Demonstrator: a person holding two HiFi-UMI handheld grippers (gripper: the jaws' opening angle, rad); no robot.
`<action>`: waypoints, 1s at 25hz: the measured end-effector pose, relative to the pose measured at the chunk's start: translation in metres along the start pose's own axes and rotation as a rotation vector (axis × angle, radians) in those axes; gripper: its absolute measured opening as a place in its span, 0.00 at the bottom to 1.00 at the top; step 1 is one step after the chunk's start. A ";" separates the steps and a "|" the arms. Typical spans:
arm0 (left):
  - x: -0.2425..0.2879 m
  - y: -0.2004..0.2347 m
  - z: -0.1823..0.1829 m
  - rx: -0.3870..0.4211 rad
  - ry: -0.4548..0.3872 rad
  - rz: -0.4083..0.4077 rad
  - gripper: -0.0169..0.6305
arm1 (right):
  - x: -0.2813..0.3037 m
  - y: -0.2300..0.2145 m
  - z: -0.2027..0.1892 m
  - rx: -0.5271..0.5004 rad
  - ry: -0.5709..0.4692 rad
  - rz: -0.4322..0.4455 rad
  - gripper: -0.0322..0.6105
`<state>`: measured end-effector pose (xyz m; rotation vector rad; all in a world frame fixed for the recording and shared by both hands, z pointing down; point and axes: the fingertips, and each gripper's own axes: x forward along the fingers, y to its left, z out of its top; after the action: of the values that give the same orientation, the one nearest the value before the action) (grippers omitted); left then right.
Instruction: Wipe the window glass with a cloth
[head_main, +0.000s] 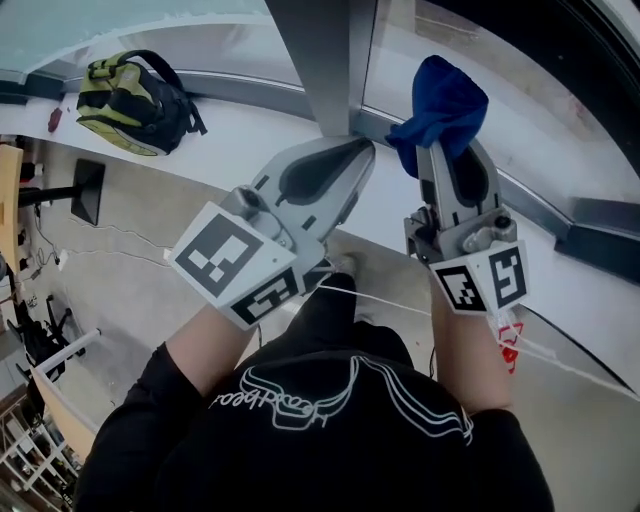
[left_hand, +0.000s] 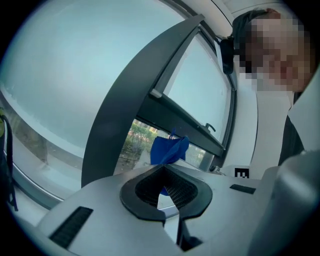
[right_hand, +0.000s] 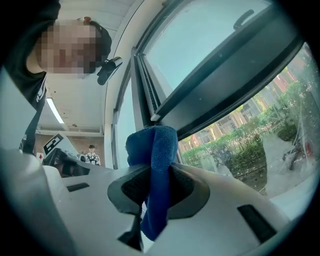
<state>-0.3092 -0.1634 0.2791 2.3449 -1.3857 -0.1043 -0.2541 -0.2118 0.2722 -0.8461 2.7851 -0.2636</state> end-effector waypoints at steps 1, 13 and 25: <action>0.001 0.008 -0.001 -0.005 -0.001 0.005 0.04 | 0.010 -0.003 -0.005 -0.005 -0.001 0.004 0.15; 0.001 0.057 -0.015 -0.086 -0.018 0.029 0.03 | 0.103 -0.028 -0.017 -0.117 -0.039 0.005 0.15; -0.004 0.081 -0.032 -0.150 -0.020 0.044 0.04 | 0.123 -0.044 -0.019 -0.312 -0.032 -0.103 0.15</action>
<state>-0.3695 -0.1841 0.3391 2.1954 -1.3880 -0.2126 -0.3355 -0.3149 0.2813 -1.0526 2.7974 0.1727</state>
